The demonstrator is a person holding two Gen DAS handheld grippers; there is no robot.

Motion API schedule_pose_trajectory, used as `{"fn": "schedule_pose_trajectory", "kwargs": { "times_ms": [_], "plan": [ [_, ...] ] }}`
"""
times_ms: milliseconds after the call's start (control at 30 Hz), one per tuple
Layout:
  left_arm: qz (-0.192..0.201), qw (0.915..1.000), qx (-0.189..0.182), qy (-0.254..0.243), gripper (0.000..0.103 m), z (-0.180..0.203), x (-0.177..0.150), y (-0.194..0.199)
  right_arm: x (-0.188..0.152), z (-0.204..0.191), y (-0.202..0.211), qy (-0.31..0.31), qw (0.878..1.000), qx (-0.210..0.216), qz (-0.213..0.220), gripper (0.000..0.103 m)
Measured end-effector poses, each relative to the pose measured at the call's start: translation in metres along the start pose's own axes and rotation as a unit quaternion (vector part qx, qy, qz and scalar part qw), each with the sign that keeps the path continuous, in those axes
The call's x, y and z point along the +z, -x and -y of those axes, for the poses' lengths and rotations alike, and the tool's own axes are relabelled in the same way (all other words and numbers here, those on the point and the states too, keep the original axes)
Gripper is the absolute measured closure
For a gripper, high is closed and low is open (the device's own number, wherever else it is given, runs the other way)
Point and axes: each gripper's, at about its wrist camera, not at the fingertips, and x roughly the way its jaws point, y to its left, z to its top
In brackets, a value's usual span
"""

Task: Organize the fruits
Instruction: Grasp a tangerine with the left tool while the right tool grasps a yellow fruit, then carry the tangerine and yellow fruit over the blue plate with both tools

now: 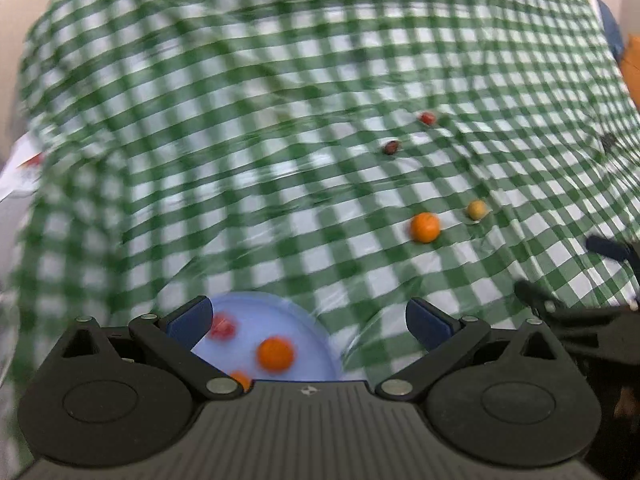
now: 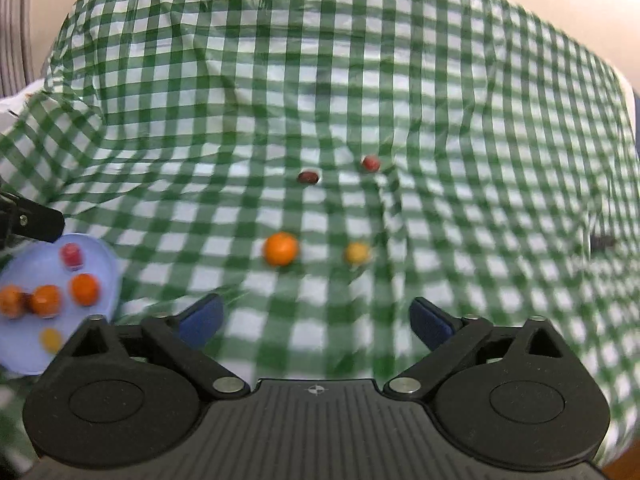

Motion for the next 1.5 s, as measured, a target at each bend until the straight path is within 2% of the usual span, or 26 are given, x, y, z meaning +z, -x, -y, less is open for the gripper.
{"fn": "schedule_pose_trajectory", "kwargs": {
  "times_ms": [67, 133, 200, 300, 533, 633, 667, 700, 733, 767, 967, 1067, 1167, 1333, 1500],
  "plan": [
    [0.002, 0.9997, -0.013, -0.02, 0.0, 0.012, 0.01, -0.022, 0.007, 0.014, -0.025, 0.013, 1.0, 0.006, 0.0, 0.023],
    [0.004, 0.9988, -0.03, -0.039, 0.0, 0.023, 0.02, -0.044, 0.014, 0.03, -0.048, 0.012, 1.0, 0.014, -0.004, 0.039],
    [0.004, 0.9974, -0.046, -0.054, 0.0, 0.035, 0.029, -0.067, 0.02, 0.045, -0.076, 0.006, 1.0, 0.025, -0.014, 0.051],
    [0.001, 0.9948, -0.069, -0.075, 0.0, 0.052, 0.039, -0.101, 0.024, 0.061, -0.113, 0.006, 0.999, 0.04, -0.032, 0.06],
    [-0.015, 0.9875, -0.107, -0.114, 0.012, 0.087, 0.05, -0.164, 0.018, 0.062, -0.164, 0.031, 0.994, 0.085, -0.054, 0.061],
    [-0.025, 0.985, -0.119, -0.123, 0.022, 0.097, 0.051, -0.181, 0.015, 0.062, -0.176, 0.03, 0.994, 0.094, -0.053, 0.061],
    [-0.027, 0.984, -0.123, -0.126, 0.034, 0.101, 0.051, -0.185, 0.015, 0.063, -0.177, 0.027, 0.994, 0.096, -0.052, 0.061],
    [-0.029, 0.9832, -0.126, -0.129, 0.057, 0.103, 0.051, -0.188, 0.014, 0.064, -0.175, 0.025, 0.994, 0.099, -0.05, 0.067],
    [-0.034, 0.9821, -0.131, -0.131, 0.065, 0.106, 0.051, -0.191, 0.014, 0.064, -0.174, 0.022, 0.993, 0.103, -0.047, 0.074],
    [-0.035, 0.9823, -0.131, -0.13, 0.065, 0.107, 0.052, -0.193, 0.014, 0.064, -0.172, 0.022, 0.994, 0.101, -0.046, 0.074],
    [-0.011, 0.986, -0.12, -0.115, 0.065, 0.099, 0.049, -0.165, 0.019, 0.077, -0.15, -0.011, 0.998, 0.06, -0.025, 0.074],
    [-0.002, 0.9898, -0.106, -0.095, 0.065, 0.081, 0.046, -0.132, 0.024, 0.085, -0.124, -0.037, 0.999, 0.031, -0.01, 0.074],
    [0.004, 0.9938, -0.086, -0.07, 0.065, 0.056, 0.035, -0.093, 0.026, 0.085, -0.089, -0.044, 0.999, 0.019, 0.003, 0.074],
    [-0.006, 0.998, -0.057, -0.027, 0.065, 0.017, 0.004, -0.029, 0.026, 0.061, -0.024, -0.029, 0.999, 0.045, 0.004, 0.074],
    [-0.019, 0.9993, -0.028, 0.014, 0.065, -0.017, -0.034, 0.028, 0.018, 0.01, 0.033, -0.013, 0.994, 0.107, -0.006, 0.074]
  ]
}}
